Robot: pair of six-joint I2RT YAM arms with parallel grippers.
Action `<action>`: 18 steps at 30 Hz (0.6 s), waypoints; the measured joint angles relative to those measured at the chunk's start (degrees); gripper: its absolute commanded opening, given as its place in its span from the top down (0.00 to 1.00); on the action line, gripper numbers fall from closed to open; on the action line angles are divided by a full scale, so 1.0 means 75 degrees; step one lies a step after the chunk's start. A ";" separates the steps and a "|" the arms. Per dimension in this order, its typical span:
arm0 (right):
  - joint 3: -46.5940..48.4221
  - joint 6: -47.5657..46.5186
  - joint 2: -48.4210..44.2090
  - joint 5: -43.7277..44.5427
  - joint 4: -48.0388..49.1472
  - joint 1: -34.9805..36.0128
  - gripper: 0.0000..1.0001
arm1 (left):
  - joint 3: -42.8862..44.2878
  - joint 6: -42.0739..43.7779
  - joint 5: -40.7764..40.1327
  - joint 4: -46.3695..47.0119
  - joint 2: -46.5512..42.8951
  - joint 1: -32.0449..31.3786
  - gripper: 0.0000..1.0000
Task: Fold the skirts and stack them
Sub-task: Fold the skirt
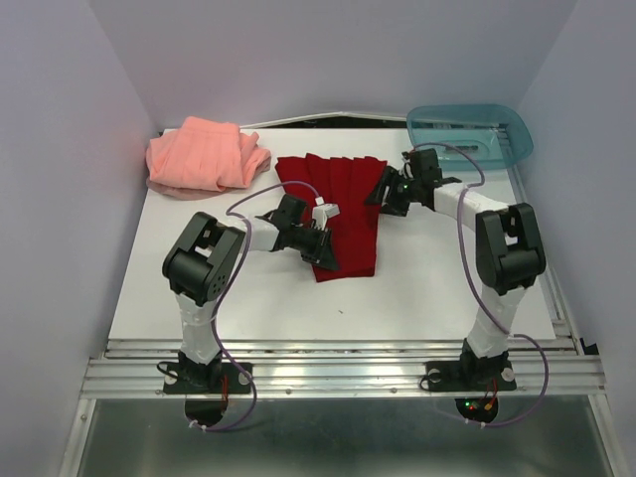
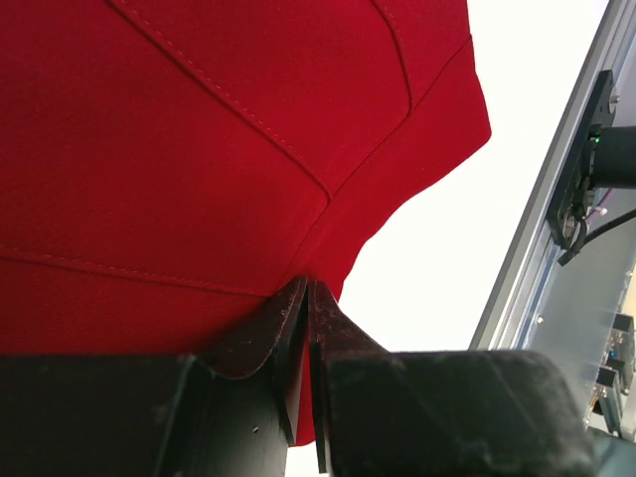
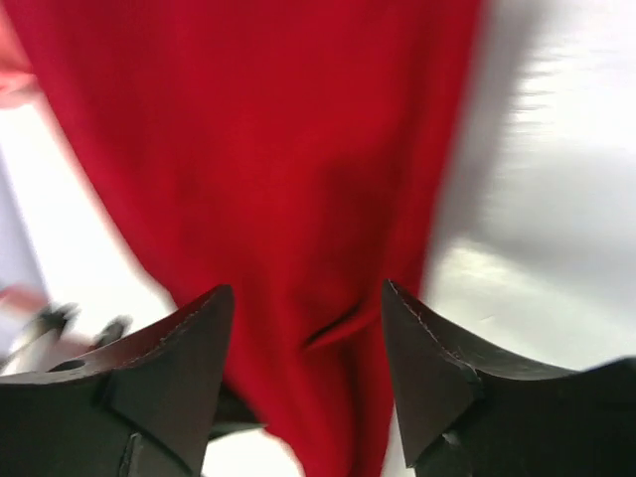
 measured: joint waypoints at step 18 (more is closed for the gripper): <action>0.2264 -0.0157 0.2200 0.1524 -0.0041 -0.0082 0.88 | 0.0006 0.0452 -0.0128 -0.0213 -0.0085 -0.0067 0.89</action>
